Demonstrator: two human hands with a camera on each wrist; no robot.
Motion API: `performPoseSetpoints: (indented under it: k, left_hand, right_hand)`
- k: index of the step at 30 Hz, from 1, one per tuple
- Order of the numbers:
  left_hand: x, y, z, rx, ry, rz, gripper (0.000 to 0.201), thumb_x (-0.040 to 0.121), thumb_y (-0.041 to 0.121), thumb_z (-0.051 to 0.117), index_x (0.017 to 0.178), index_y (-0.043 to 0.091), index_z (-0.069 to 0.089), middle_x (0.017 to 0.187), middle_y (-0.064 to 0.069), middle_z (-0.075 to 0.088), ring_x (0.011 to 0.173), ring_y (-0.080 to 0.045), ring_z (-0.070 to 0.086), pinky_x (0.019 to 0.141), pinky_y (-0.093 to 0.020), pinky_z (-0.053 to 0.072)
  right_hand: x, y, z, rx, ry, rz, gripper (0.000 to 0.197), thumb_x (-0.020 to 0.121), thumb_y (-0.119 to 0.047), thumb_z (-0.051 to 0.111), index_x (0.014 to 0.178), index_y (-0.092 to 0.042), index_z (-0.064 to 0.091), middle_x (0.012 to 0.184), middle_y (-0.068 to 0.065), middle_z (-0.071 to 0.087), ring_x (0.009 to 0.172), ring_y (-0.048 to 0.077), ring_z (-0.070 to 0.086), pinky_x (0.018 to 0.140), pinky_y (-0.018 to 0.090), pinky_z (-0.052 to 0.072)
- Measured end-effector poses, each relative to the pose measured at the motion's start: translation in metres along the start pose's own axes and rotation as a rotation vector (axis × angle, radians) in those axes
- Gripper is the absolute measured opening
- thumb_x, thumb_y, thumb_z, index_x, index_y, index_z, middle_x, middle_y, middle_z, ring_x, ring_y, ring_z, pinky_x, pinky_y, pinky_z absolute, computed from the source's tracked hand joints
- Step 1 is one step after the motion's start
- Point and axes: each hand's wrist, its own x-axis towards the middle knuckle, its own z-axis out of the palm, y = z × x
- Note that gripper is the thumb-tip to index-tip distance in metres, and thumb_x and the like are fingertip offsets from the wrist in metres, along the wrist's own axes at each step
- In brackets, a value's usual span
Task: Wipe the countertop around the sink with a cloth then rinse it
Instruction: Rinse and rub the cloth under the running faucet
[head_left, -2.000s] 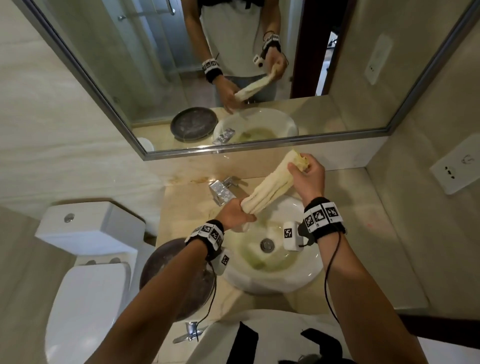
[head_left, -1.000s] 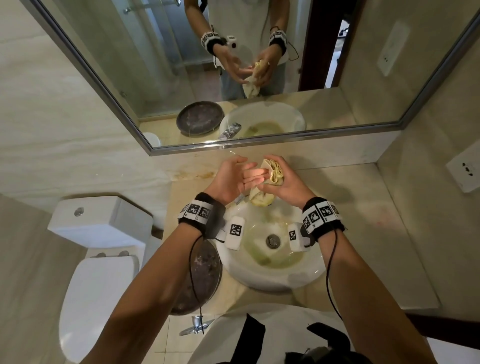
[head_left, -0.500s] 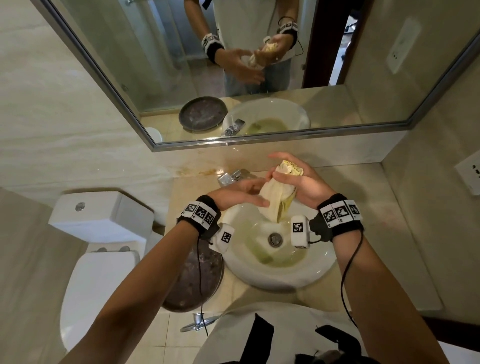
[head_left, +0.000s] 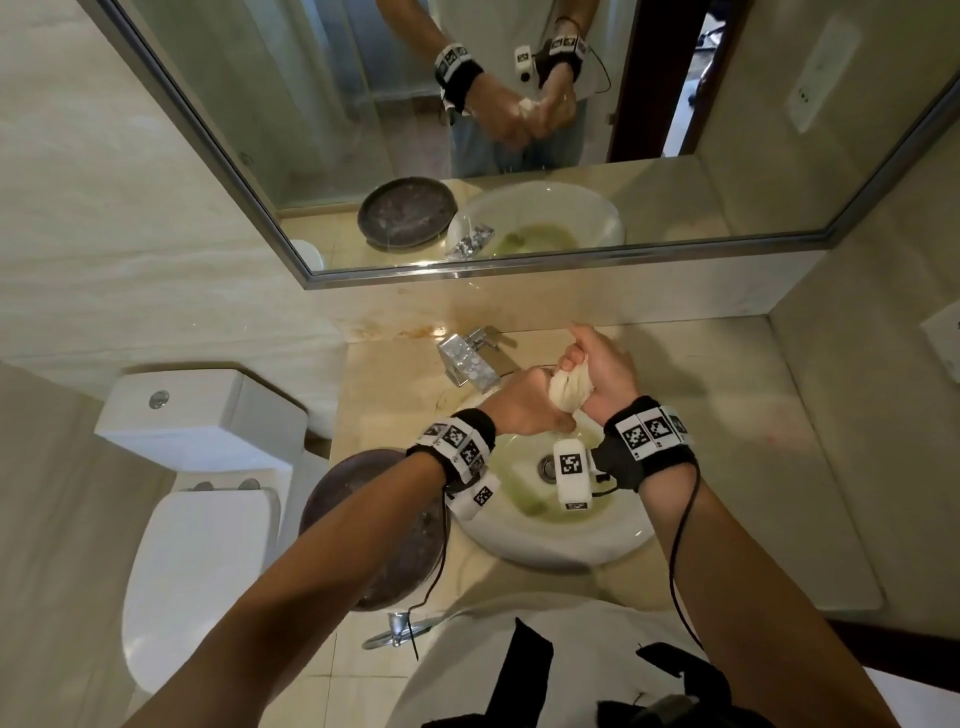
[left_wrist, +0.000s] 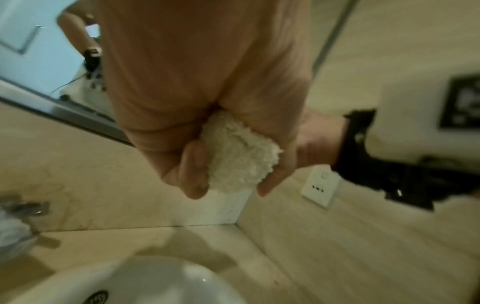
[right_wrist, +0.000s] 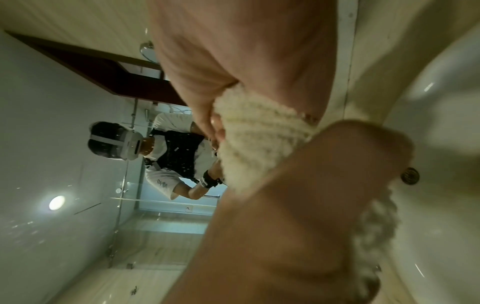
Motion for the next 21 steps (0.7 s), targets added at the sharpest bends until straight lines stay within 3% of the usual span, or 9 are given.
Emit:
performPoseSetpoints:
  k: [3,6,12,15,18,21]
  left_hand:
    - [0.005,-0.004,0.017,0.251,0.126,0.026,0.036,0.065,0.033,0.078,0.091,0.015,0.063,0.081,0.000,0.065,0.071,-0.020,0.063,0.066,-0.039,0.056]
    - [0.006,-0.012,0.031,0.397,0.233,0.000,0.045,0.072,0.036,0.077,0.104,0.012,0.055,0.091,-0.006,0.066,0.079,-0.026,0.063,0.064,-0.036,0.051]
    - [-0.003,-0.026,0.035,0.497,0.269,-0.019,0.060,0.075,0.035,0.078,0.116,0.010,0.042,0.097,-0.010,0.067,0.084,-0.031,0.065,0.059,-0.034,0.044]
    - [-0.009,-0.028,0.024,0.223,0.081,-0.007,0.067,0.073,0.039,0.083,0.117,0.014,0.039,0.104,-0.003,0.065,0.089,-0.022,0.064,0.067,-0.031,0.051]
    - [-0.019,-0.026,-0.005,-0.171,-0.233,-0.029,0.053,0.079,0.038,0.081,0.120,0.016,0.055,0.110,0.000,0.069,0.097,-0.016,0.066,0.083,-0.029,0.056]
    - [-0.028,-0.029,-0.032,-0.229,-0.347,0.000,0.046,0.079,0.039,0.080,0.119,0.023,0.066,0.110,-0.002,0.071,0.095,-0.014,0.065,0.079,-0.029,0.051]
  right_hand:
    - [0.004,0.012,-0.002,0.043,0.178,-0.012,0.026,0.087,-0.007,0.067,0.068,-0.010,0.049,0.051,0.004,0.041,0.045,0.019,0.041,0.050,0.030,0.043]
    - [0.009,0.024,-0.008,0.049,0.301,0.003,0.024,0.089,-0.008,0.065,0.069,-0.006,0.051,0.049,0.006,0.044,0.046,0.020,0.043,0.055,0.035,0.046]
    - [0.014,0.029,-0.015,-0.083,0.256,0.092,0.024,0.084,-0.019,0.077,0.076,-0.006,0.058,0.062,0.010,0.056,0.052,0.025,0.057,0.067,0.039,0.054]
    - [0.007,0.020,-0.014,-0.051,0.164,0.116,0.036,0.078,-0.032,0.081,0.061,-0.014,0.054,0.054,0.004,0.047,0.049,0.022,0.052,0.063,0.034,0.051]
    - [0.000,0.008,-0.009,-0.111,0.009,0.053,0.054,0.083,-0.036,0.075,0.042,-0.021,0.043,0.049,0.003,0.034,0.045,0.021,0.043,0.060,0.033,0.044]
    - [-0.014,-0.003,0.001,-0.073,-0.283,0.102,0.061,0.093,-0.032,0.063,0.045,-0.021,0.028,0.044,0.002,0.026,0.043,0.020,0.034,0.060,0.036,0.040]
